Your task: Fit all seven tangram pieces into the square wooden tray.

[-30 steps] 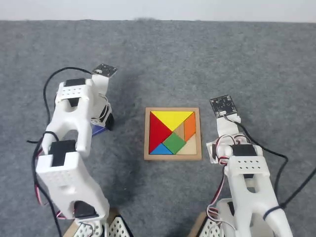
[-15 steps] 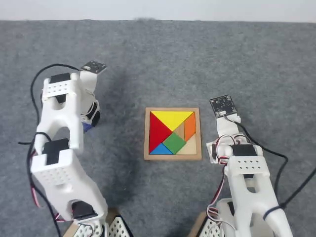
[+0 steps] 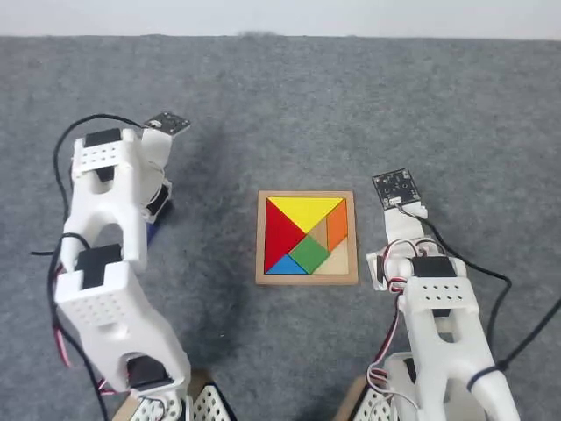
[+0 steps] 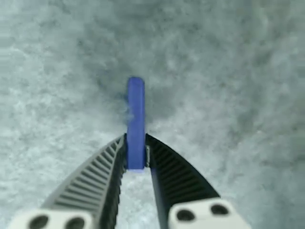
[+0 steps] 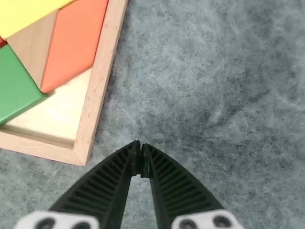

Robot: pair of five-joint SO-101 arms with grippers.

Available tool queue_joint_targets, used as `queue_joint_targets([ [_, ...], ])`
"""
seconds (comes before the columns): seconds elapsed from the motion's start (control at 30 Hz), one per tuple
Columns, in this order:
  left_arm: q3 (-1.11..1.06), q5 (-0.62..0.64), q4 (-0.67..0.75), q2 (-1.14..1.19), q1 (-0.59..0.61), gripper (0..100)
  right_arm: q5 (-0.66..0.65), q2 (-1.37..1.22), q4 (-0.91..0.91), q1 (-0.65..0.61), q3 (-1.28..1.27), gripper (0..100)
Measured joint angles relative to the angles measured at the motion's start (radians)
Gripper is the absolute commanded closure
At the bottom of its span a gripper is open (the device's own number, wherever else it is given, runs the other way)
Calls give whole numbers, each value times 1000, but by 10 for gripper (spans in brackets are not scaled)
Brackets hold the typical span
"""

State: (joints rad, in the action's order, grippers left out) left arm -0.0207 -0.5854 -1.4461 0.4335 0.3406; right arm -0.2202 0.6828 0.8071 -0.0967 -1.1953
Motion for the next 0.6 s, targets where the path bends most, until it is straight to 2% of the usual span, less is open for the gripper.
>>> queue_joint_targets([
  [0.17,114,2,-190,-77,-114,988,0,0,0,0,0,991],
  [0.27,133,54,-238,-189,-229,988,0,0,0,0,0,991],
  [0.47,133,170,-252,-247,-542,988,0,0,0,3,0,991],
  [0.6,133,262,-187,-233,-701,988,-2,0,0,81,0,991],
])
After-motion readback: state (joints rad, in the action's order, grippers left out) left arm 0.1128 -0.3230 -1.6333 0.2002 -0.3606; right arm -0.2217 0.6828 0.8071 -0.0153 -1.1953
